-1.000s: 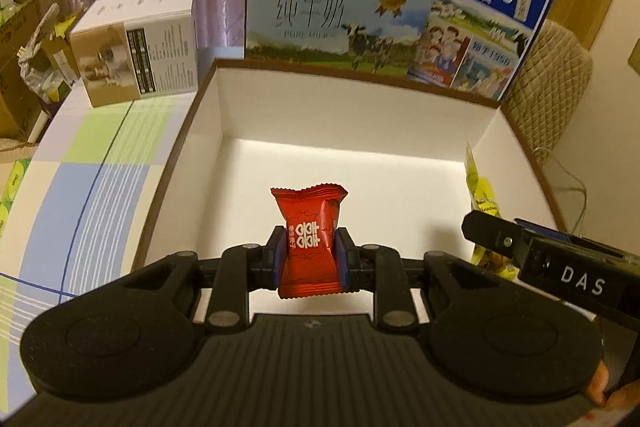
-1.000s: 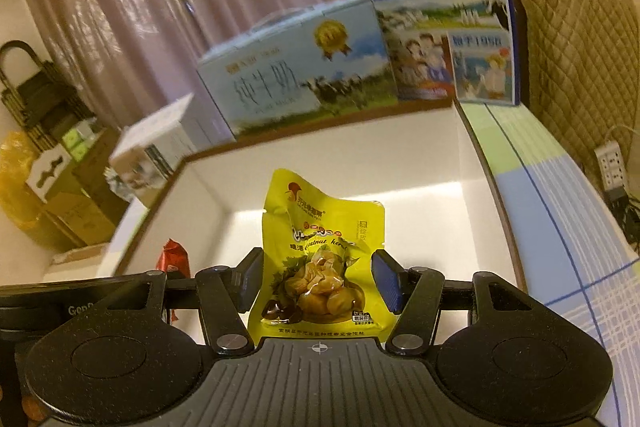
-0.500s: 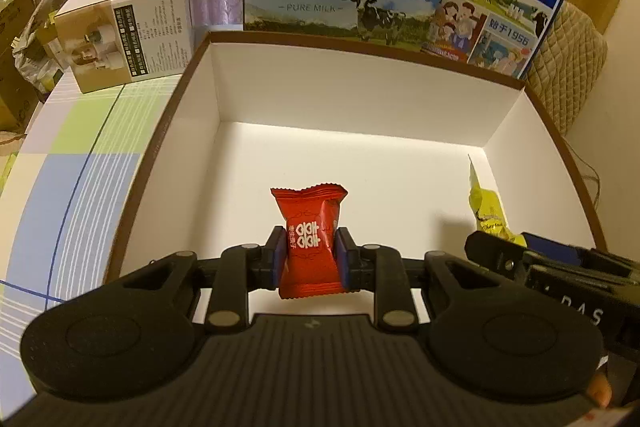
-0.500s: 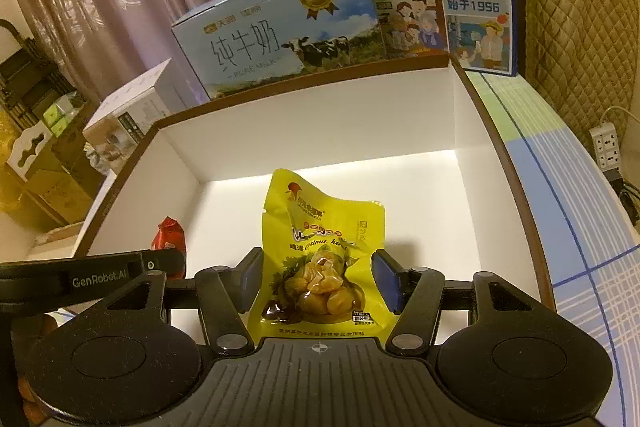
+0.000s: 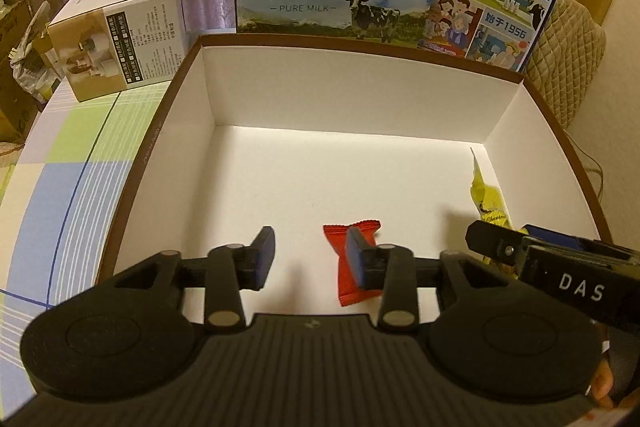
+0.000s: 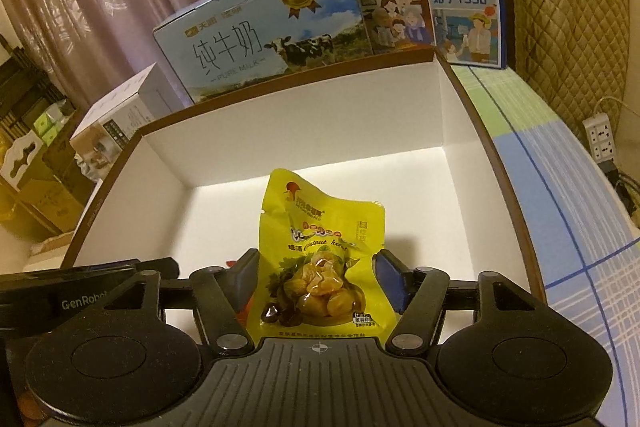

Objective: Organize objects
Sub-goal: 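Open the left tool to drop the red packet while the right tool releases the yellow pouch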

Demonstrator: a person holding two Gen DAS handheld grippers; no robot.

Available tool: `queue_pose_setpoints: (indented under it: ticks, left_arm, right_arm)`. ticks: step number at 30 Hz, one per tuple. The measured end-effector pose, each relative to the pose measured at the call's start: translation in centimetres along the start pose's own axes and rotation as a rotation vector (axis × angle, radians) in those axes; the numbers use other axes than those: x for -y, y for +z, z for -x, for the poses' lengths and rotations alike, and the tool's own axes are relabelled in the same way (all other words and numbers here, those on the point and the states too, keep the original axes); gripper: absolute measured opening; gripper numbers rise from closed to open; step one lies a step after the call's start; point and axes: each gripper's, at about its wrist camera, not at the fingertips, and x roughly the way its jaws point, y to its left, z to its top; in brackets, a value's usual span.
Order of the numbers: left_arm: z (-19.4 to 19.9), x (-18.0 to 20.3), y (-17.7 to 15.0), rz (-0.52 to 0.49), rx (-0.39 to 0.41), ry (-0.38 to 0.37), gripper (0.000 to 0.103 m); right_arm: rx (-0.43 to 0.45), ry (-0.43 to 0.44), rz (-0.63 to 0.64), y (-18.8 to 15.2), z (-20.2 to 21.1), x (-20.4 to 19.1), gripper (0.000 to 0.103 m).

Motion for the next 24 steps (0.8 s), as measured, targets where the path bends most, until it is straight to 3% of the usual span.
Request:
queue_pose_setpoints:
  ticks: [7, 24]
  left_arm:
    - [0.3, 0.0, 0.1, -0.008, 0.010, 0.004, 0.042]
    - [1.0, -0.2, 0.4, -0.017, 0.024, 0.004, 0.043]
  right_arm:
    - [0.026, -0.006, -0.004, 0.3, 0.6, -0.1, 0.071]
    - [0.040, 0.000, 0.008, 0.5, 1.4, 0.0, 0.074]
